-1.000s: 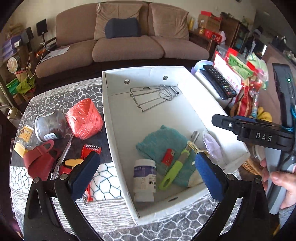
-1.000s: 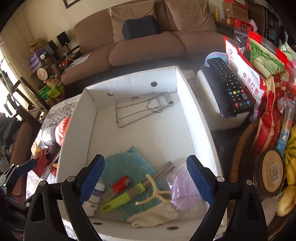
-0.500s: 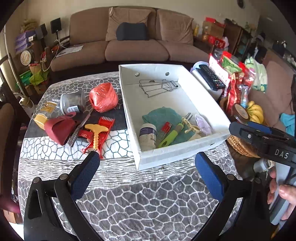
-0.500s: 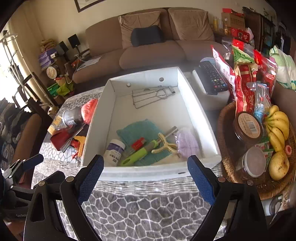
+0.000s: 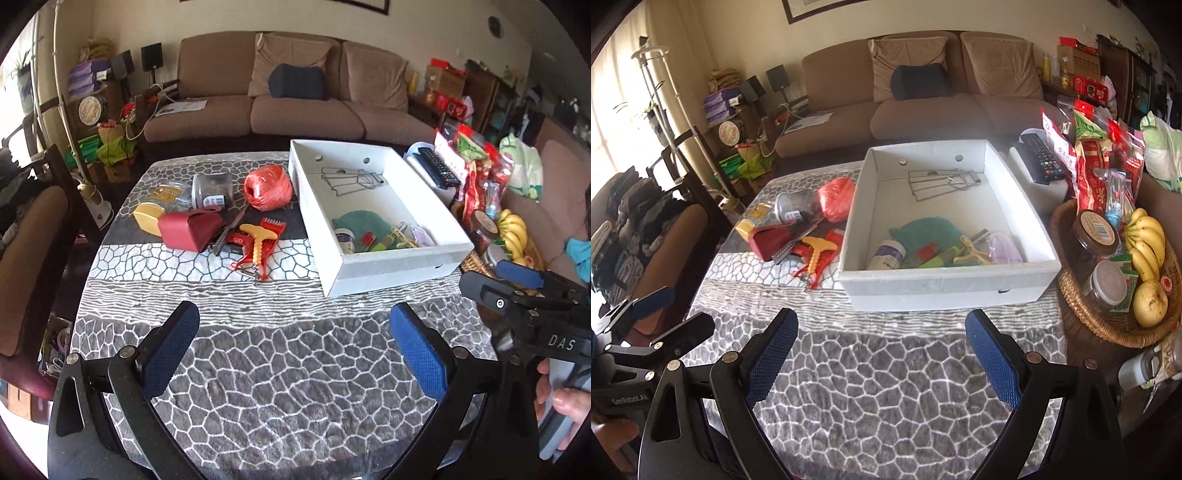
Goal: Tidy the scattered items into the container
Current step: 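Move the left gripper back over the table toward the red leather bag, then grasp the red leather bag with the left gripper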
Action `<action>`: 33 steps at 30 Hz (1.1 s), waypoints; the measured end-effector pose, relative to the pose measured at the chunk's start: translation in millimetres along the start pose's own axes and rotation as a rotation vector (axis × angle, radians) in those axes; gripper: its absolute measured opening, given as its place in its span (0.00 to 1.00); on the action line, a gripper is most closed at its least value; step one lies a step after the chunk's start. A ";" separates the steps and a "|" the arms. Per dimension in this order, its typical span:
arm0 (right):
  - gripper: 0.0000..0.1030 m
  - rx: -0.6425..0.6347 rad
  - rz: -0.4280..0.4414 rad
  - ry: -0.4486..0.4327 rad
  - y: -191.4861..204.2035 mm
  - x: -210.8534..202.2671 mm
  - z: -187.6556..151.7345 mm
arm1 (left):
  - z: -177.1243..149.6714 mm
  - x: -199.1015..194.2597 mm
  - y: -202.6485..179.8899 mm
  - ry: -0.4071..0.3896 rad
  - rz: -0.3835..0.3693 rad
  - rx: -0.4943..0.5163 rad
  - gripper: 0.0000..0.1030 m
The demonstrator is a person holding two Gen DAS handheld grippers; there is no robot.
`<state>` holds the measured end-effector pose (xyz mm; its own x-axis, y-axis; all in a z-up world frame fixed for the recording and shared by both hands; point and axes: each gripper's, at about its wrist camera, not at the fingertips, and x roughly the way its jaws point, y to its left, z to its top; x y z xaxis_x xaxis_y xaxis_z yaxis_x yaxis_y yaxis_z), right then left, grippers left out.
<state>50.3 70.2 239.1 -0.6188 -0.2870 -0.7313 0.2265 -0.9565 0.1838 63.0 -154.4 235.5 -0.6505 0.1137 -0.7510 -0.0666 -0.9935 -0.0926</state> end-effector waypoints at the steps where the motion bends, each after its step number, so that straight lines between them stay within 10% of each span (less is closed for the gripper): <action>1: 0.92 -0.006 0.014 0.005 7.5 2.4 -2.4 | -2.6 0.3 7.5 0.002 0.004 -0.007 1.00; 19: 1.00 -0.108 0.200 0.009 117.2 135.5 -12.6 | -11.5 107.5 190.5 0.028 0.102 -0.233 1.00; 33: 1.00 -0.102 0.242 0.084 114.0 208.2 -5.7 | 30.2 227.1 205.4 0.032 -0.060 -0.332 1.00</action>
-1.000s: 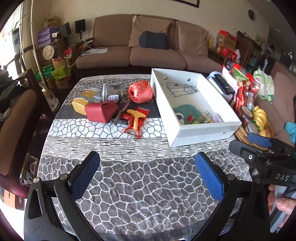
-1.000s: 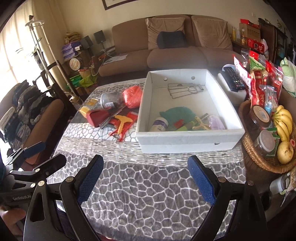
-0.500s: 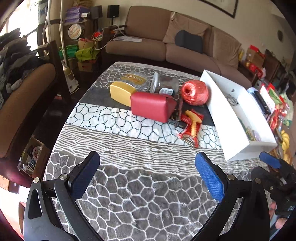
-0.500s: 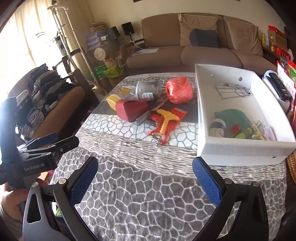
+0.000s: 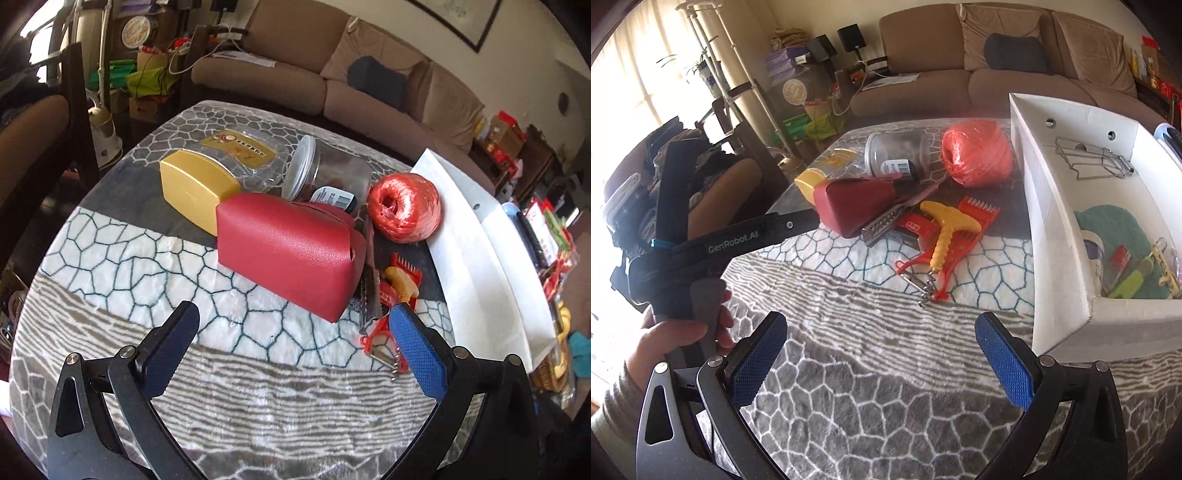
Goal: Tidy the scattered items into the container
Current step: 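Grasp the red leather bag with the left gripper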
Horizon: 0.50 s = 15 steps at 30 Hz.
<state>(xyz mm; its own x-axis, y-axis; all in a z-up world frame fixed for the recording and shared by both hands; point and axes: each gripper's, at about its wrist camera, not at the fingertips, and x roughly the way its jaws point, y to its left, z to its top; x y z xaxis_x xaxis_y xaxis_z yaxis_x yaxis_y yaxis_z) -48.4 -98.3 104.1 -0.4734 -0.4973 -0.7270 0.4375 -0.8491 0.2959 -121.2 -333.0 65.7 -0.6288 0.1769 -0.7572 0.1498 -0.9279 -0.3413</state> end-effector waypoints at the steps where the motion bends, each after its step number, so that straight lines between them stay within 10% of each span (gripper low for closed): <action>1: 1.00 -0.001 0.007 0.006 -0.2 0.4 -0.8 | 2.5 7.6 -0.3 0.019 -0.005 -0.026 1.00; 8: 1.00 -0.020 0.030 0.035 -0.6 -3.9 -6.5 | 12.8 33.8 5.1 0.038 -0.037 -0.171 1.00; 15: 1.00 0.043 0.068 0.043 -14.9 -4.7 -7.9 | 3.6 49.1 43.8 0.092 -0.314 -0.567 1.00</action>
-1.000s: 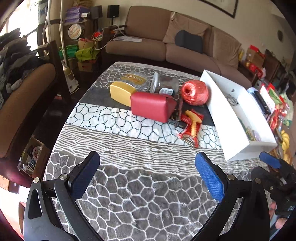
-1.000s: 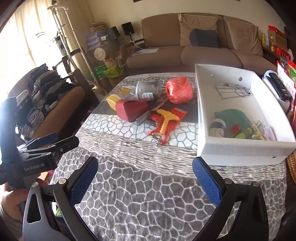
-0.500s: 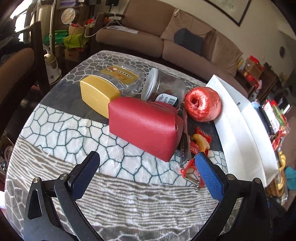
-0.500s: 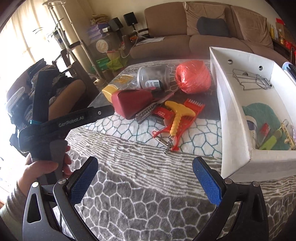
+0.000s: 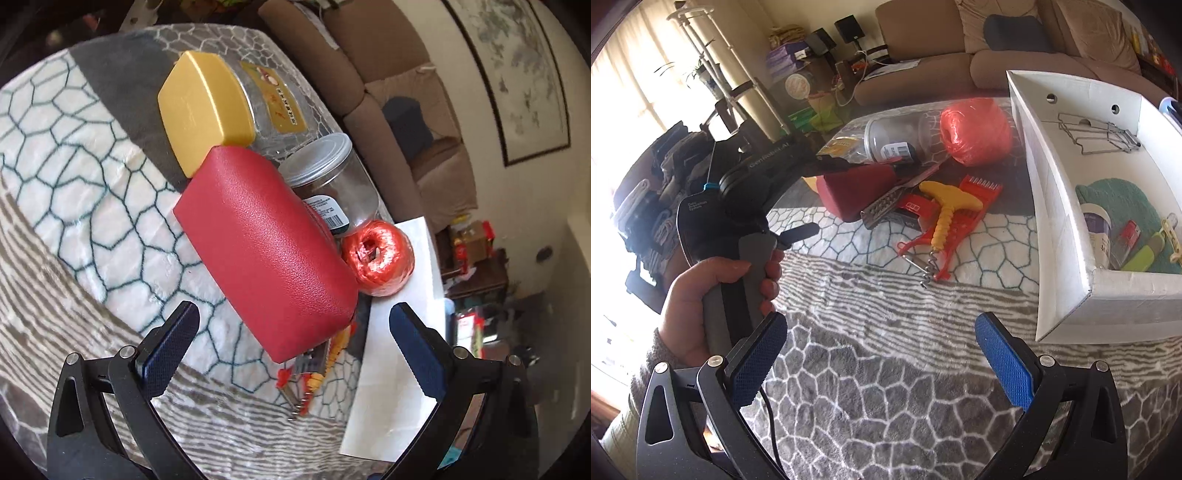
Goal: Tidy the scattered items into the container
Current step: 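Grasp the red leather bag with the left gripper, then lift the red bag with the left gripper and carry it over the box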
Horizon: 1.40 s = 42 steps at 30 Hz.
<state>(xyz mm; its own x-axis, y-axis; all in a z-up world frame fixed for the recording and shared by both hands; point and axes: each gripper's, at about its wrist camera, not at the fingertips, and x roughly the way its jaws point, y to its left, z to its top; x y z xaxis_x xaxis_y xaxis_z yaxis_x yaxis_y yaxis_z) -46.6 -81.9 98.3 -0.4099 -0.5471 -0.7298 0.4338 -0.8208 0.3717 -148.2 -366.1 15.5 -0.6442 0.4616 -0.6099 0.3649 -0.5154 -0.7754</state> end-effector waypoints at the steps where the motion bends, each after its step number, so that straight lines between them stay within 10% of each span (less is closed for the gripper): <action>1: 1.00 0.000 0.003 0.001 -0.4 -0.4 -0.6 | 1.3 2.4 3.9 0.007 -0.020 -0.031 1.00; 9: 1.00 -0.001 0.004 0.015 -3.6 -1.5 -7.2 | 4.4 28.6 45.5 0.038 -0.239 -0.316 0.97; 13: 1.00 -0.002 0.008 0.030 -3.6 1.1 -10.2 | 6.0 43.7 51.9 0.063 -0.312 -0.358 0.70; 17: 1.00 -0.012 0.011 0.035 -1.7 1.7 -12.4 | 3.9 50.7 54.1 0.058 -0.324 -0.356 0.67; 30: 1.00 0.000 0.020 -0.001 -12.1 -16.2 -8.3 | -3.4 -25.4 6.0 0.071 -0.300 -0.085 0.67; 42: 1.00 0.073 -0.025 -0.239 -58.9 -102.6 10.7 | -60.7 -37.6 -130.1 0.246 -0.319 0.251 0.67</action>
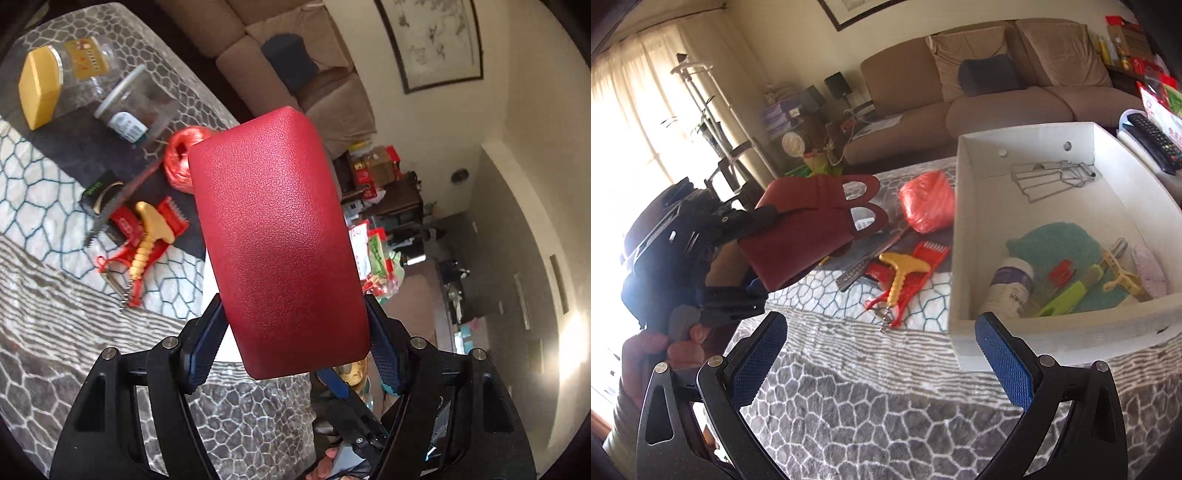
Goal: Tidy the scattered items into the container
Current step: 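Lift the red bag with the left gripper and carry it over the box, then lower the red bag into the box and open the left gripper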
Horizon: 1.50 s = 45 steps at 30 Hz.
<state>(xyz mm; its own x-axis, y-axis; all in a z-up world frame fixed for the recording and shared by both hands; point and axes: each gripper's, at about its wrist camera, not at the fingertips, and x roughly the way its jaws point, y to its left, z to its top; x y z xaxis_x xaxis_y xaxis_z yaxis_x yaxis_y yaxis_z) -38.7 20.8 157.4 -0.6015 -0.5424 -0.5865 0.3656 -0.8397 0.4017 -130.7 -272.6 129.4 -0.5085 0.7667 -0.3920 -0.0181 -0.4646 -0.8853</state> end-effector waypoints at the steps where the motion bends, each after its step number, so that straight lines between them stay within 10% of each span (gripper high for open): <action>1: 1.00 0.005 -0.015 -0.011 -6.6 -6.7 0.7 | 3.0 9.6 -10.5 0.013 0.000 0.011 0.67; 14: 1.00 0.222 -0.029 0.069 -144.1 -22.6 97.6 | 13.1 170.3 -81.6 0.164 0.001 -0.008 0.63; 23: 1.00 0.217 -0.029 0.137 -210.6 14.4 138.0 | 53.8 219.1 -71.5 0.059 0.026 -0.071 0.63; 35: 0.99 0.004 -0.056 0.397 -171.4 119.2 123.5 | 81.6 228.5 -29.0 -0.161 0.093 -0.157 0.63; 45: 0.99 -0.075 -0.269 0.361 -179.5 146.9 145.6 | 63.2 225.0 -29.8 -0.096 0.296 -0.014 0.64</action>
<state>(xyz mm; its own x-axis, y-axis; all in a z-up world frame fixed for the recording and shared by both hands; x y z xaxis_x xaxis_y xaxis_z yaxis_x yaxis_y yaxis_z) -296.2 95.8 101.5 -0.4011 -0.2684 -0.8758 0.2882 -0.9445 0.1575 -298.9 -114.3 83.4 -0.5692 0.5530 -0.6085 0.1546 -0.6549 -0.7398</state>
